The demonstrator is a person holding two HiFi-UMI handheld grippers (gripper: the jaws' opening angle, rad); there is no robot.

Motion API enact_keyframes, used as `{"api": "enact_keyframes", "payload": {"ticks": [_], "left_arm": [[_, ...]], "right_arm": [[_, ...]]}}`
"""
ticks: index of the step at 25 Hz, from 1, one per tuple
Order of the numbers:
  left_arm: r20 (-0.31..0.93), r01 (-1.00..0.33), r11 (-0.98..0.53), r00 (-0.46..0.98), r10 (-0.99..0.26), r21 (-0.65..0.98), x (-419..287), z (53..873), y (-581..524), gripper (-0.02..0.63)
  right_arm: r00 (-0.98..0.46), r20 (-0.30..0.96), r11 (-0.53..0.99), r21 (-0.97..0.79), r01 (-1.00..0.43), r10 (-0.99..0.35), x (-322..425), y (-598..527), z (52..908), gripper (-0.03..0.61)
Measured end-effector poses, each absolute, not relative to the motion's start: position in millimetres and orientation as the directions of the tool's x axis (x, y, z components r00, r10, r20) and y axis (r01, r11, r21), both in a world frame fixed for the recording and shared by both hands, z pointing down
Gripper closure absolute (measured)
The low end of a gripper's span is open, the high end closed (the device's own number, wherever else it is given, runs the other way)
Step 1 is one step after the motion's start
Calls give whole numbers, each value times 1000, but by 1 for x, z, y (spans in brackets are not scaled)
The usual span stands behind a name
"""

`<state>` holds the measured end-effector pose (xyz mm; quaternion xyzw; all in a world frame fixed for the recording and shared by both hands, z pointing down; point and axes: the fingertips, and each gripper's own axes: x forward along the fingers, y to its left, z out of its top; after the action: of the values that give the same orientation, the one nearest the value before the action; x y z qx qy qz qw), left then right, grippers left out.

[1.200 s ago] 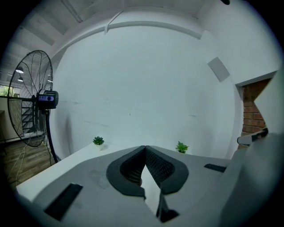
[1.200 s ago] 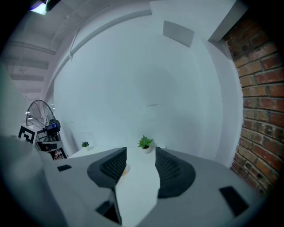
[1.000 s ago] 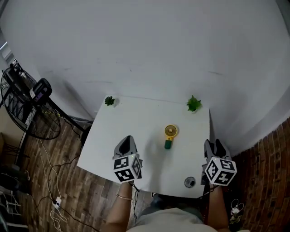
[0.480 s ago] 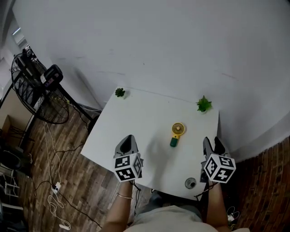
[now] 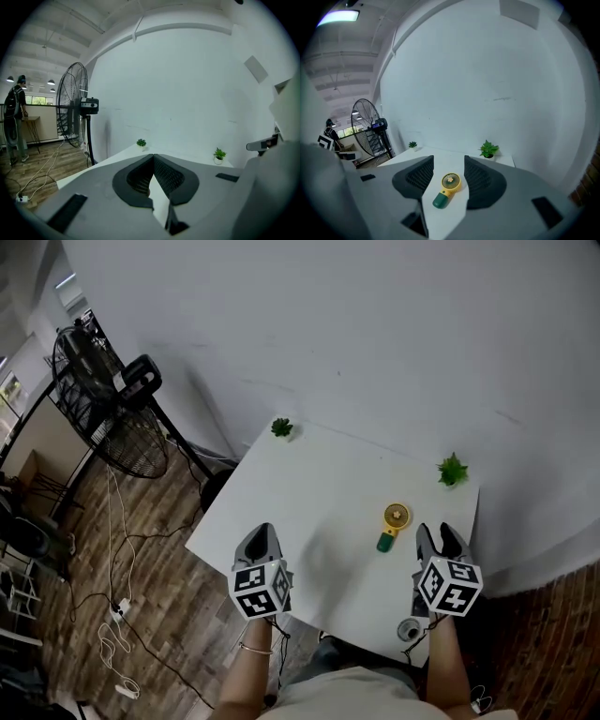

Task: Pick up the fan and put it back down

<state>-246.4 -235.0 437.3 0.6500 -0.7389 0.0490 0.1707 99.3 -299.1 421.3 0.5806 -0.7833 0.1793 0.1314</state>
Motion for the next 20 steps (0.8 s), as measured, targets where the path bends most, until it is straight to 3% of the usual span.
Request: {"api": "enact_keyframes", "payload": {"ticks": [10,20], "left_arm": [[366,-973,180,-117,-923,141,-295,462,-238,603],[474,-983,128,-51,-879,132,-311,523,-268,603]], "right_arm": [[-273,457,255,-102,-962,-846,53,-321,448,374],[-189,592,167,-92,-982,-783,44,-328,514,373]]}}
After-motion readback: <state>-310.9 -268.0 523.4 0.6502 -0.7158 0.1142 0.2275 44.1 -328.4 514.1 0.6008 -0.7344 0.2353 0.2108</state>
